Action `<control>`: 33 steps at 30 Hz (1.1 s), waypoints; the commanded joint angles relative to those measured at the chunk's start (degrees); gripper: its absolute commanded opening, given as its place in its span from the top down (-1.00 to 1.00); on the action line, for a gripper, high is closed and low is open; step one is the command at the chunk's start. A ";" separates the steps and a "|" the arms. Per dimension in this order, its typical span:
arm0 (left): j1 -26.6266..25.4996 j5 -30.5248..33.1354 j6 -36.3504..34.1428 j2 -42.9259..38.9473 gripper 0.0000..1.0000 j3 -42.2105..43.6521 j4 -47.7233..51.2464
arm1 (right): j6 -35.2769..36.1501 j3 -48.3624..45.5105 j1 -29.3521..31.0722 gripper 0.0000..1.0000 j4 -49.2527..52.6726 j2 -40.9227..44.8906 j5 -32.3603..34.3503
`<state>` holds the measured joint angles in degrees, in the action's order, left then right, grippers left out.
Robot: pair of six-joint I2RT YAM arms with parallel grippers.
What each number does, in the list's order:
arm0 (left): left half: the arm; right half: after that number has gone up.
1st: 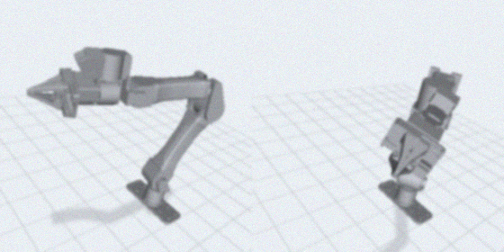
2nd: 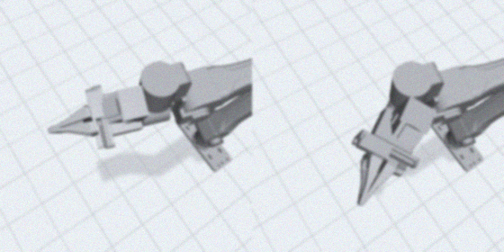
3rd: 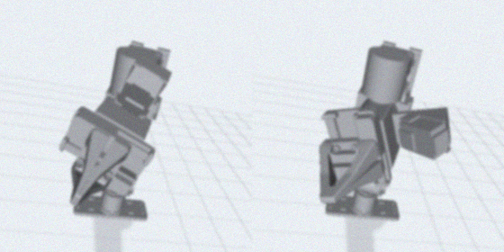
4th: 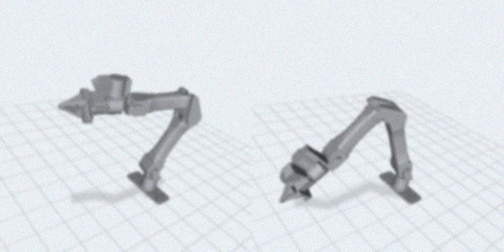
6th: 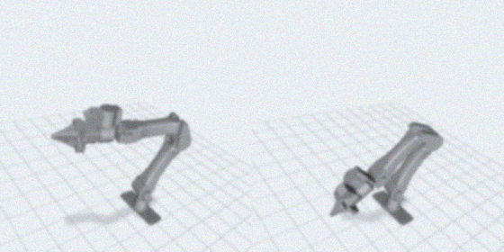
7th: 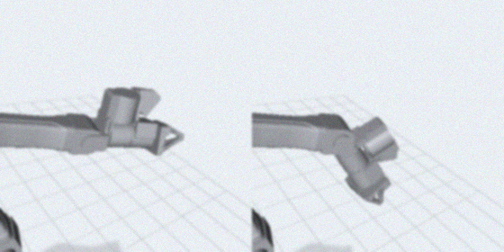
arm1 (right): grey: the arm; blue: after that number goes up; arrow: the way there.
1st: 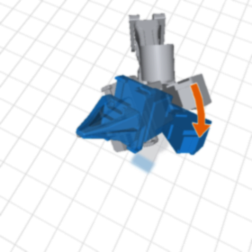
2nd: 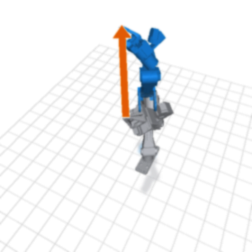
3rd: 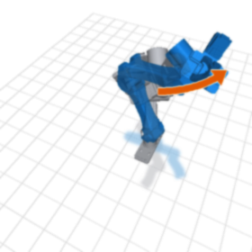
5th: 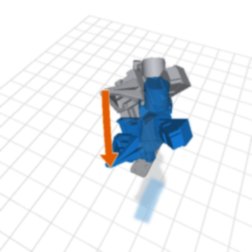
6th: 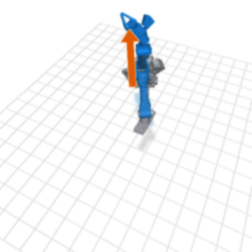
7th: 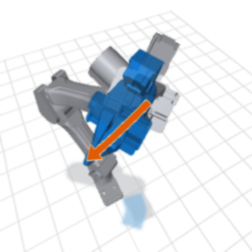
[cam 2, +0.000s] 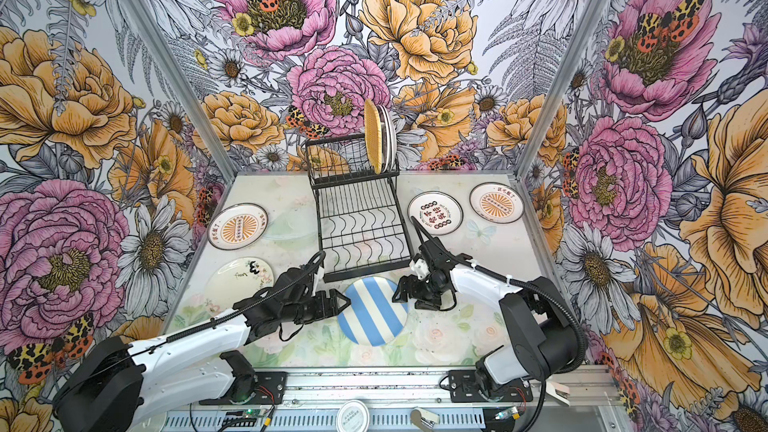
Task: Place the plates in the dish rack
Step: 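Grasp the striped plate's edge with right gripper while left gripper braces it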
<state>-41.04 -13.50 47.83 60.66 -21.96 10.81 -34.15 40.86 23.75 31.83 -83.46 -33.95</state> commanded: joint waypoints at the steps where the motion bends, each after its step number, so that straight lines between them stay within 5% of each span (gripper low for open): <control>1: 0.04 1.48 -1.06 -0.65 -0.60 0.69 1.77 | 5.54 -0.87 -2.29 -0.57 -0.62 0.94 -3.84; 11: -0.01 -1.75 -2.56 8.41 -0.08 -0.76 -3.09 | 11.11 -0.56 -4.07 -0.31 -0.81 -3.52 -4.94; 25: -0.18 -4.61 -2.56 16.56 0.34 -2.54 -8.22 | 10.56 -1.05 -1.60 -0.15 -5.01 -8.34 -8.20; 33: -0.88 -5.07 -2.49 18.76 0.42 -3.26 -9.29 | 8.96 -1.06 1.27 -0.13 -8.78 -9.64 -11.67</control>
<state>-41.12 -17.82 46.04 76.90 -24.67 2.94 -24.40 40.49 22.28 27.11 -90.45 -43.86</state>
